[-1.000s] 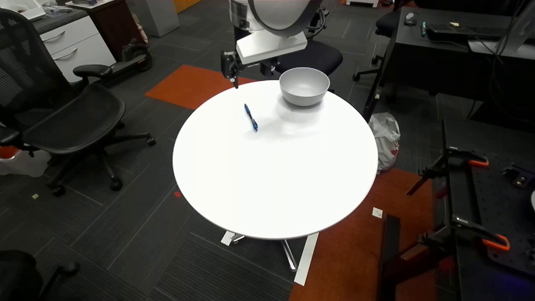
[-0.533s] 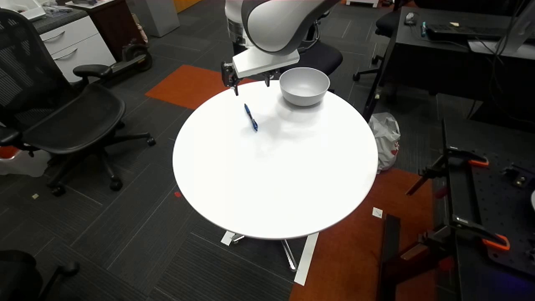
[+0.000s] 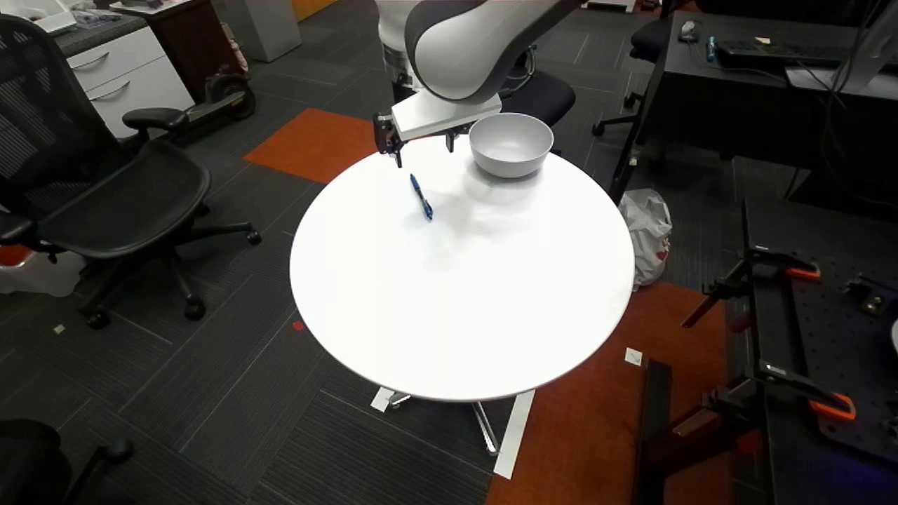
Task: Pick the marker and put it in the bowl
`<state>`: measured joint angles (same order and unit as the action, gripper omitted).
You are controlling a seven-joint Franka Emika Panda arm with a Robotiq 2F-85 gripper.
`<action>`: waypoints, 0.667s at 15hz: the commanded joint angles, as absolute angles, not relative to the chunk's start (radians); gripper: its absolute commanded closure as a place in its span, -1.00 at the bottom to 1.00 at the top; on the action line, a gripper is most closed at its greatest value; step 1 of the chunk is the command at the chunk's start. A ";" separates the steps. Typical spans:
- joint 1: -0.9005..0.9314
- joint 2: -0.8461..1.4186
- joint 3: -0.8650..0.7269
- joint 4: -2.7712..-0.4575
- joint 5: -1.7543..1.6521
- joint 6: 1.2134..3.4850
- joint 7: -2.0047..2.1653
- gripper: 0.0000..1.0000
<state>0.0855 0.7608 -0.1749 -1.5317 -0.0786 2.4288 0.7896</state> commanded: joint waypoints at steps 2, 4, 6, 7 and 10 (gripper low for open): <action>0.070 0.855 -0.177 -1.432 -0.042 2.416 0.791 -1.00; 0.066 0.893 -0.184 -1.392 -0.034 2.419 0.800 -1.00; 0.055 0.931 -0.184 -1.346 -0.021 2.413 0.800 -1.00; 0.048 0.946 -0.180 -1.329 -0.013 2.413 0.796 -1.00; 0.045 0.984 -0.181 -1.292 0.001 2.414 0.800 -1.00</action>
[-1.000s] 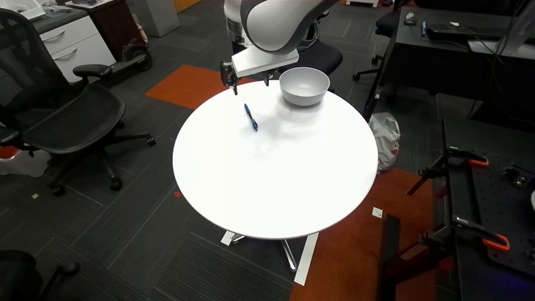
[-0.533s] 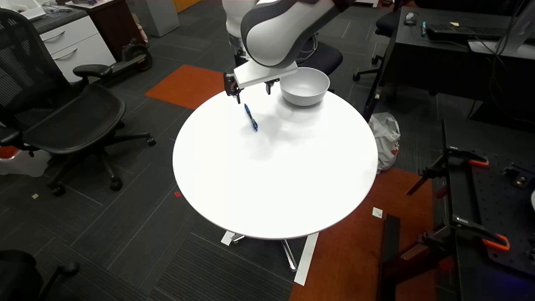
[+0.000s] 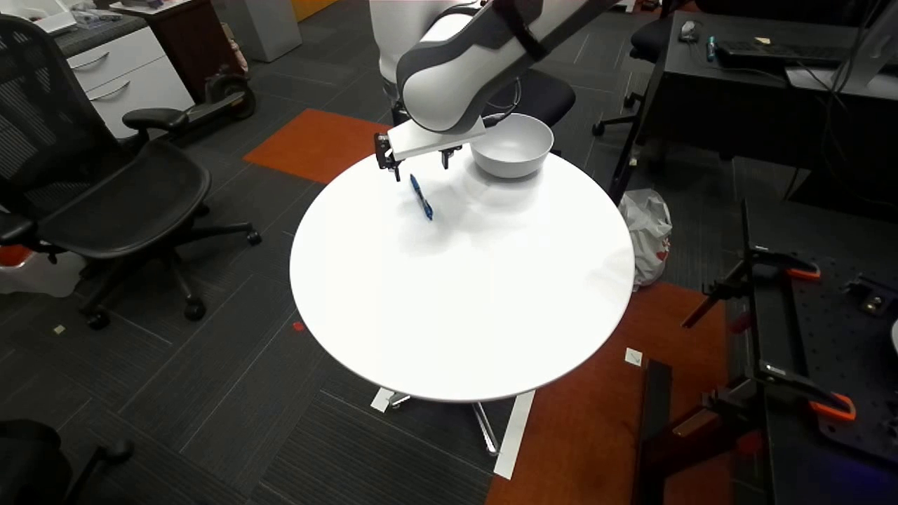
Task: Pick the marker and put it in the bowl
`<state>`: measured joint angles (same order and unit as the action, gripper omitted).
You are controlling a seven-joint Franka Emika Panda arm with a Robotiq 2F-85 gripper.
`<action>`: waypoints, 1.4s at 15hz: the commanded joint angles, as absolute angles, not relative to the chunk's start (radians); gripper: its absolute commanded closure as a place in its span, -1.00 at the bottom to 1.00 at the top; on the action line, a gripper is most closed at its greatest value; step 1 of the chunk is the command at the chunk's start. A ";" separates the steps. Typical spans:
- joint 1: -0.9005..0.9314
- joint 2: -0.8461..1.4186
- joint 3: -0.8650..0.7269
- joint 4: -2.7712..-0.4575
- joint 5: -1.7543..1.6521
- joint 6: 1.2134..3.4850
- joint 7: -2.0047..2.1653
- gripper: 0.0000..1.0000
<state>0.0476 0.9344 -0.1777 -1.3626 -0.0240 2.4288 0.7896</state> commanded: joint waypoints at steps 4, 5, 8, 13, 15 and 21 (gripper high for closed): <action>0.046 1.022 -0.180 -1.257 0.011 2.412 0.802 -1.00; 0.048 1.030 -0.183 -1.251 0.011 2.414 0.806 -1.00; 0.049 1.049 -0.188 -1.236 0.012 2.415 0.814 -1.00; 0.044 1.071 -0.187 -1.217 0.017 2.412 0.813 -1.00; 0.042 1.078 -0.187 -1.214 0.018 2.417 0.811 -0.50; 0.033 1.094 -0.186 -1.194 0.030 2.415 0.811 0.28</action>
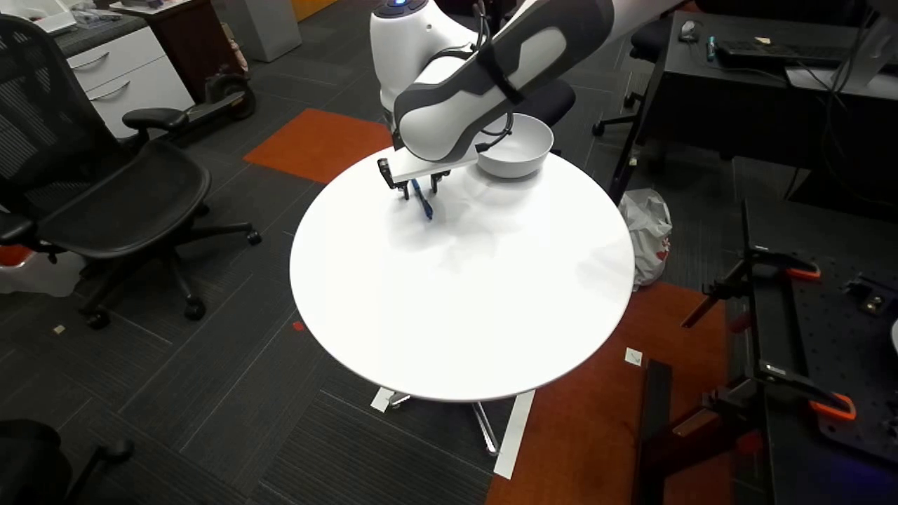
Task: Pick the marker and put it in the bowl
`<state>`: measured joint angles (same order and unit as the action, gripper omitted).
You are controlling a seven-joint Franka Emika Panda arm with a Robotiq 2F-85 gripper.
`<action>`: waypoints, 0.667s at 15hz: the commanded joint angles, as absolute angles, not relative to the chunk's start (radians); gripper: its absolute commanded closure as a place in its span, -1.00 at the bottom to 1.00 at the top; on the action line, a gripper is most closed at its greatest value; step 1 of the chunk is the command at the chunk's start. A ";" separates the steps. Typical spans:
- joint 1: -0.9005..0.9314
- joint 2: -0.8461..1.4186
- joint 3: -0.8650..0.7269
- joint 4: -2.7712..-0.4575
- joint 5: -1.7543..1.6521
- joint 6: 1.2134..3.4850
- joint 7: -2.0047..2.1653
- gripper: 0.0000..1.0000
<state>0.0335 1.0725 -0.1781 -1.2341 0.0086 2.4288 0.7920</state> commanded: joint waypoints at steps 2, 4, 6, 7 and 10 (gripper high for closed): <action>0.032 1.095 -0.185 -1.190 0.034 2.413 0.811 0.59; 0.031 1.098 -0.185 -1.185 0.037 2.411 0.811 0.89; 0.033 1.092 -0.185 -1.189 0.038 2.406 0.810 1.00; 0.038 1.081 -0.187 -1.203 0.037 2.414 0.814 0.98; 0.076 0.994 -0.211 -1.304 0.013 2.446 0.826 0.94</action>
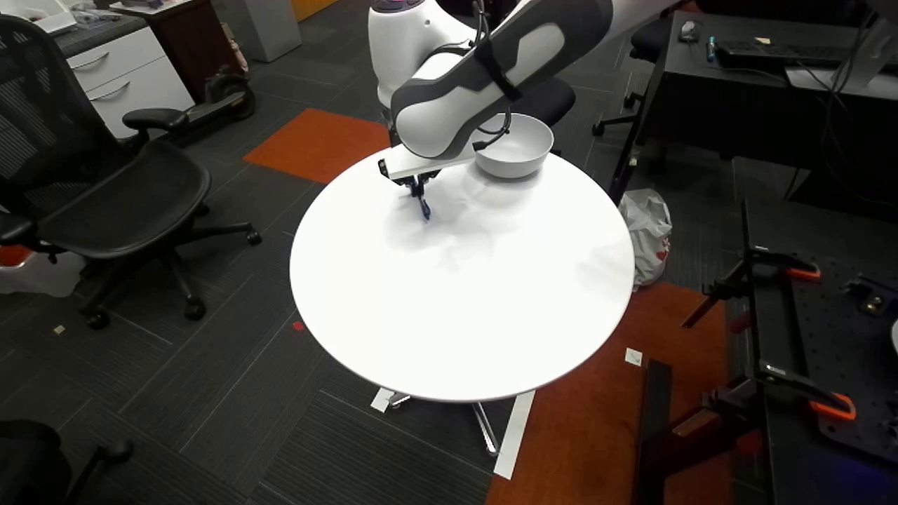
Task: Pick the marker and put it in the bowl
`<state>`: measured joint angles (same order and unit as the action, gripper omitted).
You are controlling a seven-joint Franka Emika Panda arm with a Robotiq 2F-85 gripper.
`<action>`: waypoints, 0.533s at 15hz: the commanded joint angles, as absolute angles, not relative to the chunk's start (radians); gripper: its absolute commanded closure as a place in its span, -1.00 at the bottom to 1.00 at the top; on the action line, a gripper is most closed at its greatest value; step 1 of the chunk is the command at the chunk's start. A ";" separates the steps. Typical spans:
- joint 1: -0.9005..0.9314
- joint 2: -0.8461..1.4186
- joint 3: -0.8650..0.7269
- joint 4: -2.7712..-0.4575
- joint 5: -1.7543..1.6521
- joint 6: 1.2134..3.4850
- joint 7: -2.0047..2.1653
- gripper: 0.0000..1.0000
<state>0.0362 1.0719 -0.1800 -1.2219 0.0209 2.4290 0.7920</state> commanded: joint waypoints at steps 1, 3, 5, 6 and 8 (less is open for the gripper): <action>0.085 0.970 -0.218 -1.326 0.006 2.448 0.825 0.94; 0.106 0.915 -0.240 -1.374 -0.009 2.462 0.827 0.94; 0.120 0.839 -0.255 -1.444 -0.017 2.474 0.817 0.94; 0.131 0.803 -0.269 -1.480 -0.027 2.483 0.828 0.94; 0.130 0.723 -0.275 -1.559 -0.029 2.506 0.816 0.94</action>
